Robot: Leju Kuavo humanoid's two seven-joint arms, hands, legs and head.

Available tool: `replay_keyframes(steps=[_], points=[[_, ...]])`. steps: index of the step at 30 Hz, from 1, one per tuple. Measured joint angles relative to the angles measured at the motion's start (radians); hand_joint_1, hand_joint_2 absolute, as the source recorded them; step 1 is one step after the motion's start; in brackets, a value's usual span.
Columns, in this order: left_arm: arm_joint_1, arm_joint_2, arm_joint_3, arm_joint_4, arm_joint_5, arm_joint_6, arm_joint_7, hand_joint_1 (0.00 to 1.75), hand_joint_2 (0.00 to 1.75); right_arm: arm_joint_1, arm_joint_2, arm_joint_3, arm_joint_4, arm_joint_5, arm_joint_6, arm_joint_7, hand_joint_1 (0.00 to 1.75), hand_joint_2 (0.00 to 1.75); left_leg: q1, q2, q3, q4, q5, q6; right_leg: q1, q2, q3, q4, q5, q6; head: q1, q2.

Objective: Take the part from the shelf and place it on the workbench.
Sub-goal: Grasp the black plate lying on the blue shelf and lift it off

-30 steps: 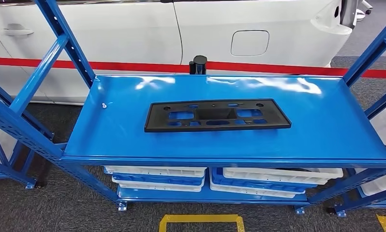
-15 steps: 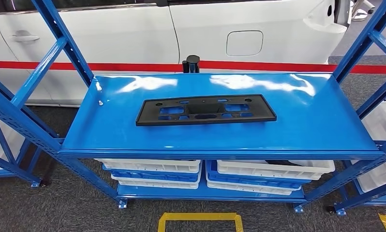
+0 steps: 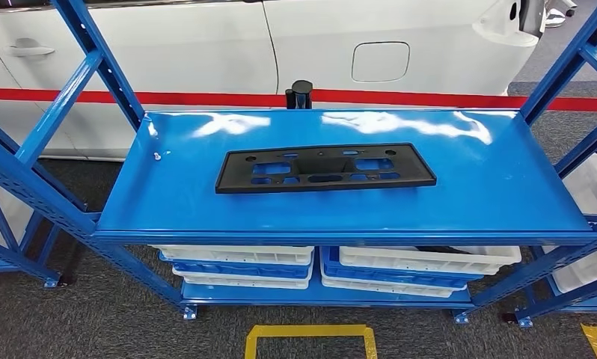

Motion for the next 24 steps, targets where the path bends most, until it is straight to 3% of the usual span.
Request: replay_keyframes(steps=[5,10,14,19,24], points=[[-0.002,-0.005,0.004,0.0,0.001,-0.006,0.0,0.0,0.0,-0.028,-0.155,0.225,-0.067,-0.036,-0.199,-0.006,0.0,0.0,-0.003,-0.001,-0.004,0.002,0.004,0.003,-0.003,-0.001,-0.001,0.0,0.004,0.006,0.0,0.0],[-0.01,-0.004,0.004,0.0,-0.007,-0.01,0.003,0.0,0.0,-0.153,-0.332,0.463,-0.075,0.123,-0.287,0.028,0.0,0.0,-0.005,0.004,-0.01,0.003,0.012,0.007,-0.004,0.005,-0.007,0.0,0.012,0.016,-0.001,0.0],[-0.016,-0.007,0.002,0.0,-0.01,-0.012,0.003,0.0,0.0,-0.28,-0.441,0.63,-0.075,0.22,-0.334,0.042,0.0,0.0,-0.005,0.0,-0.015,0.002,0.017,0.008,-0.005,0.0,-0.012,0.001,0.014,0.017,0.0,0.0],[-0.019,-0.011,0.0,0.0,-0.01,-0.013,0.007,0.0,0.0,-0.455,-0.532,0.836,-0.078,0.309,-0.379,0.099,0.0,0.0,-0.004,-0.002,-0.021,0.003,0.023,0.009,-0.005,-0.002,-0.02,0.001,0.02,0.017,-0.001,0.0],[-0.018,-0.018,-0.002,0.0,-0.01,-0.024,0.03,0.0,0.0,-0.528,-0.564,0.956,-0.101,0.351,-0.394,0.11,0.0,0.0,-0.005,-0.005,-0.024,0.002,0.023,0.009,-0.005,-0.006,-0.022,0.001,0.02,0.017,0.0,0.0]])
